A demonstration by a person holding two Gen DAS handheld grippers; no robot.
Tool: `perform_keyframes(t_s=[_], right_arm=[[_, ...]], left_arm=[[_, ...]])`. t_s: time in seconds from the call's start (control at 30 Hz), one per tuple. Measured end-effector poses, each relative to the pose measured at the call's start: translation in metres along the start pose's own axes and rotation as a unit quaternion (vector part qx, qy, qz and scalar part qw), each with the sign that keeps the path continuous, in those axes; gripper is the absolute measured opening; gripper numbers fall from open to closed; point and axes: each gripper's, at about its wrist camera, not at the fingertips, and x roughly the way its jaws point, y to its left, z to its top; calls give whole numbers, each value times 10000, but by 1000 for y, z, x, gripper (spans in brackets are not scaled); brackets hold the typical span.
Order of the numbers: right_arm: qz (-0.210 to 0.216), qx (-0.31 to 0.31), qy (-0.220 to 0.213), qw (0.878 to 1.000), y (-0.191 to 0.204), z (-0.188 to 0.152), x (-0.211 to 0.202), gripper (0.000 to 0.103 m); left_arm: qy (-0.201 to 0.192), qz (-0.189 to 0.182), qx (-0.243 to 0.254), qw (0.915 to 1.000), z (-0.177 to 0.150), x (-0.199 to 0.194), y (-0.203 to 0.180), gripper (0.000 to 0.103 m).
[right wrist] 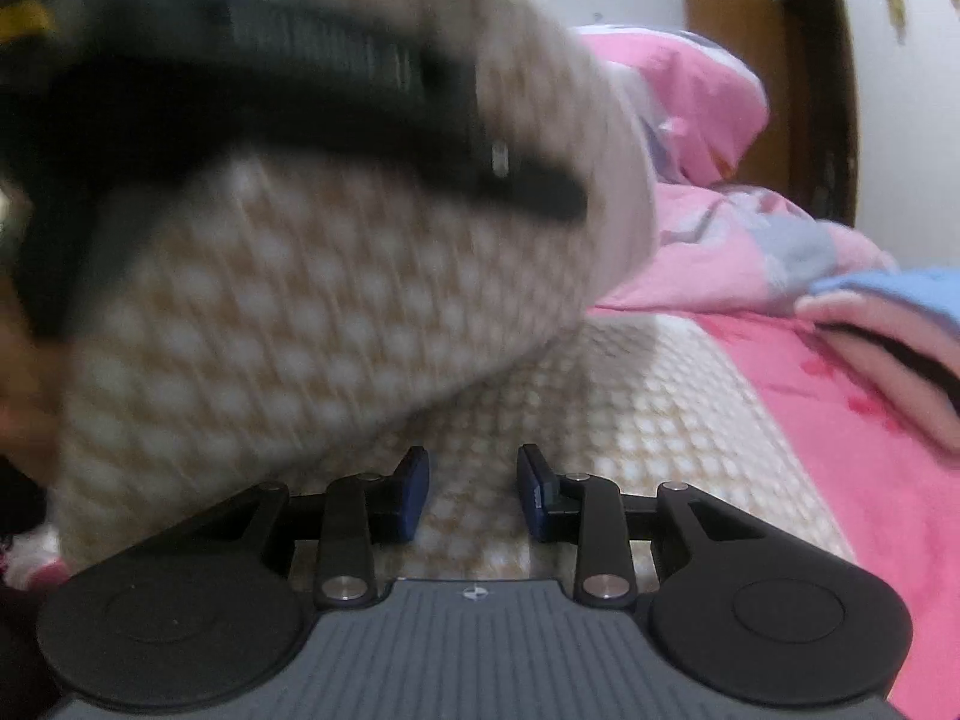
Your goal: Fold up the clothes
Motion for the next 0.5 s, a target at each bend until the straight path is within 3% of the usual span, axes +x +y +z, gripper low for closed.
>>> perform_keyframes(t_s=[0.23,0.5], right_arm=[[194,1082,136,9939,-33,-4,-29,36],[216,2031,232,9786,-48,-13,-43,36]], left_arm=[[395,-682,-777,9939,-11,15,30,50],[589,-928,-690,9915,-9,11,21,81]])
